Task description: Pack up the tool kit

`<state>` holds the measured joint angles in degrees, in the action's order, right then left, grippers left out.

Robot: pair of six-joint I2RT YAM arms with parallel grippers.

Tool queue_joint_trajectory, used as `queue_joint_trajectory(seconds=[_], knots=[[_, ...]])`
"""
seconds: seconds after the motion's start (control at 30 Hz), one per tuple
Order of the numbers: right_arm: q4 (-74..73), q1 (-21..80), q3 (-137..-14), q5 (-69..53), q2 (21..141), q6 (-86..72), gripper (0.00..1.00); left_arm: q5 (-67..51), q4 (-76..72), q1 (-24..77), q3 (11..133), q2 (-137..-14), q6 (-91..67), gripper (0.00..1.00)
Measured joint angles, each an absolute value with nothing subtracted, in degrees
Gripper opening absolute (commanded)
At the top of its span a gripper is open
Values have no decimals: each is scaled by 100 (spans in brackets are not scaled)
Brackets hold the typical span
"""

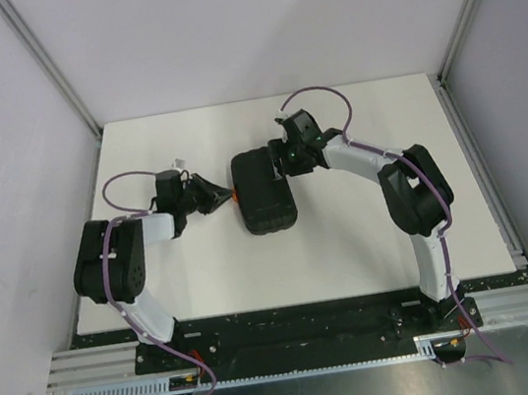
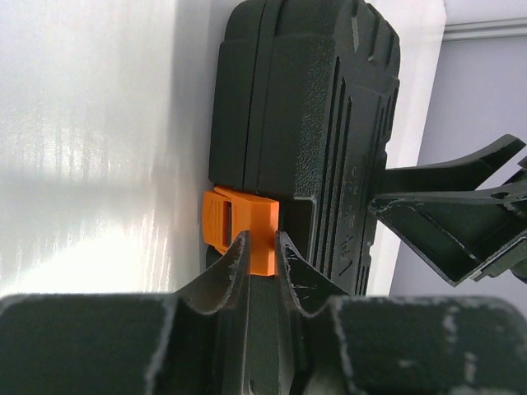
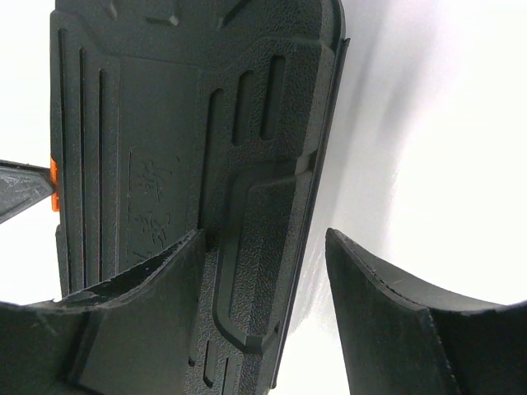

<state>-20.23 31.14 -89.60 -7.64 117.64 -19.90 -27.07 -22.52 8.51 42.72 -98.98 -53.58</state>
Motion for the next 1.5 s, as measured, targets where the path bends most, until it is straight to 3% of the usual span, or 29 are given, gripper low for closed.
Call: queue_joint_trajectory(seconds=[0.2,0.37,0.5,0.9,1.13,1.33,1.5], knots=[[-2001,3092,-8960,-762,11767,-1992,63,-2821,-2517,851,4276,-10025,-5378,19],[-1988,3087,-8960,-773,11775,-1994,63,-2888,-2681,864,4270,-10092,-5400,38],[-1986,3087,-8960,-788,11775,-1994,63,-2912,-2751,930,4219,-10130,-5395,43],[-1986,3087,-8960,-797,11780,-2049,63,-2919,-2998,926,4099,-10110,-5402,40],[-1986,3087,-8960,-799,11784,-2053,62,-2906,-3223,930,3979,-10071,-5413,29],[-1986,3087,-8960,-799,11784,-2053,62,-2976,-3485,932,3865,-10071,-5502,52],[-1986,3072,-8960,-801,11784,-2053,62,-3083,-3730,941,3846,-10071,-5605,63]])
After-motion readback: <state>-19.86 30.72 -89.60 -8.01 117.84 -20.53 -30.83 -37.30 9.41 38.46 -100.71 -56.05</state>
